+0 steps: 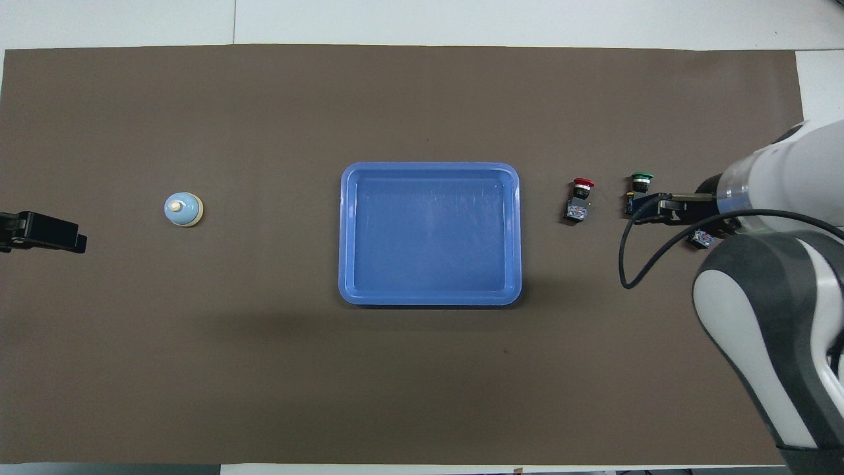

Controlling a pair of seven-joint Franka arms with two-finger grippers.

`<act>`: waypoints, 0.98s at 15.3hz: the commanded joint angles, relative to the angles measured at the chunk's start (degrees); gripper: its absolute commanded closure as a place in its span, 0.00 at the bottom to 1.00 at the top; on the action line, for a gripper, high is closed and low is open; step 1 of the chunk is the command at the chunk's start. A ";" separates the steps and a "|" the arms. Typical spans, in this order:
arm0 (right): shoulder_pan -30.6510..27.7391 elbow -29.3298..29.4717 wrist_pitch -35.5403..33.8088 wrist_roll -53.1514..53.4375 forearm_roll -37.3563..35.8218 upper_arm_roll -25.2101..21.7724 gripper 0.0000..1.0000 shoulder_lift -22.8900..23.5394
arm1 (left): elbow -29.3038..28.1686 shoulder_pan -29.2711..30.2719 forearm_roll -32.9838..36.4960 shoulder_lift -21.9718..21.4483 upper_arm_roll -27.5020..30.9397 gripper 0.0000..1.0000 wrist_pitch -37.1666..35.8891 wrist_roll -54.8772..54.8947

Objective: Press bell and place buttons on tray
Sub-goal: 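Reach the right gripper to the red-capped button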

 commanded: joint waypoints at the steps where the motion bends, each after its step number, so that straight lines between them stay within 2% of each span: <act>1: 0.73 0.05 6.91 3.52 -0.09 -0.05 0.00 6.10 | 0.51 -0.49 -0.10 -0.03 0.35 0.00 -0.87 1.18; 3: 1.43 -0.38 11.74 6.41 -0.09 -0.05 0.00 9.71 | 0.33 -0.40 -0.10 -0.11 0.44 0.00 -0.61 1.27; 5: 2.39 -2.05 15.79 6.69 -0.09 -0.05 0.00 11.30 | 0.51 -0.49 -0.01 0.06 0.44 0.00 -0.25 1.01; 12: 2.14 -1.35 25.02 7.57 0.09 -0.05 0.00 19.38 | 0.51 -0.22 -0.10 -0.11 0.35 0.00 -0.43 0.83; 15: 2.49 -1.35 26.62 7.57 0.09 -0.05 0.00 21.15 | 0.51 -0.22 -0.10 -0.11 0.35 0.00 -0.43 0.83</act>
